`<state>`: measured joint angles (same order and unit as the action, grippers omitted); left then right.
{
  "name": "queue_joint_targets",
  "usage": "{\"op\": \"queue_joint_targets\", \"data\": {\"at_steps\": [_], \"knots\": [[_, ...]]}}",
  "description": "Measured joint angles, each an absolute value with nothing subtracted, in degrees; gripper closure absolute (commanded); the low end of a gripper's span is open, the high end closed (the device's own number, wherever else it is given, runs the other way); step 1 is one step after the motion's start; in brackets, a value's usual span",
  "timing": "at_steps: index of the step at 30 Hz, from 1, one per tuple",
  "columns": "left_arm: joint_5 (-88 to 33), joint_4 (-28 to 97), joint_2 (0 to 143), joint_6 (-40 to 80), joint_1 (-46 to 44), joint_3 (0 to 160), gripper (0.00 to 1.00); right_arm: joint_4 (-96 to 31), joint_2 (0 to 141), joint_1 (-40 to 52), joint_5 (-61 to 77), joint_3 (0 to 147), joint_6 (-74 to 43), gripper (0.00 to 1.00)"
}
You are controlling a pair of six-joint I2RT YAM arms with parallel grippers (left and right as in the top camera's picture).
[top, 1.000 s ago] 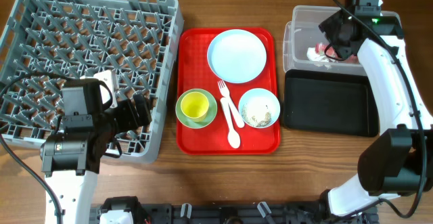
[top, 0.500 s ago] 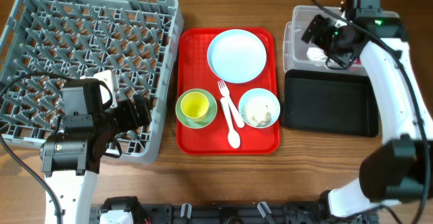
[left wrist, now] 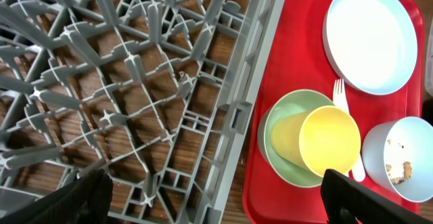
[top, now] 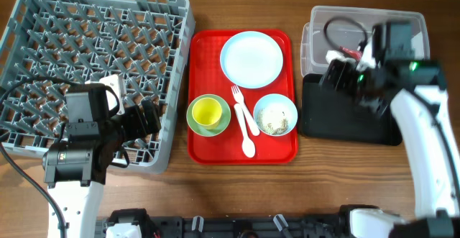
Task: Sort waste into correct bins and load items into the dishwasher rack
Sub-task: 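Carry the wrapper to the clear bin and release it, then grasp the rim of the light blue rice bowl with the right gripper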
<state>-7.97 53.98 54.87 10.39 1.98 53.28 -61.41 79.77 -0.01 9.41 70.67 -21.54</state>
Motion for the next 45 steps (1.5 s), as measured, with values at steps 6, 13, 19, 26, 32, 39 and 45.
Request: {"op": "queue_joint_targets", "data": {"at_steps": [6, 13, 19, 26, 32, 39, 45], "knots": [[-8.0, 54.0, 54.9, 10.4, 2.0, 53.3, 0.00, -55.6, 71.2, 11.6, 9.9, 64.8, -18.2, 0.06], [-8.0, 54.0, 54.9, 10.4, 2.0, 53.3, 0.00, -48.6, 74.2, 27.3, 8.6, 64.8, -16.3, 0.12], [-8.0, 54.0, 54.9, 10.4, 2.0, 53.3, 0.00, -43.5, 83.4, 35.0, 6.3, 64.8, -19.5, 0.18], [-8.0, 54.0, 54.9, 10.4, 2.0, 53.3, 0.00, -42.0, 94.6, 38.0, 3.1, 64.8, -26.3, 0.30], [-8.0, 54.0, 54.9, 10.4, 2.0, 53.3, 0.00, -40.3, 99.0, 38.0, 1.5, 64.6, -29.9, 0.52], [-8.0, 54.0, 54.9, 10.4, 2.0, 53.3, 0.00, -40.2, 101.5, 38.0, 1.0, 64.6, -33.3, 0.52], [-7.9, 54.0, 54.9, 10.4, 2.0, 53.3, 0.00, -40.1, 104.4, 38.0, 1.0, 64.6, -34.6, 0.67]]}}
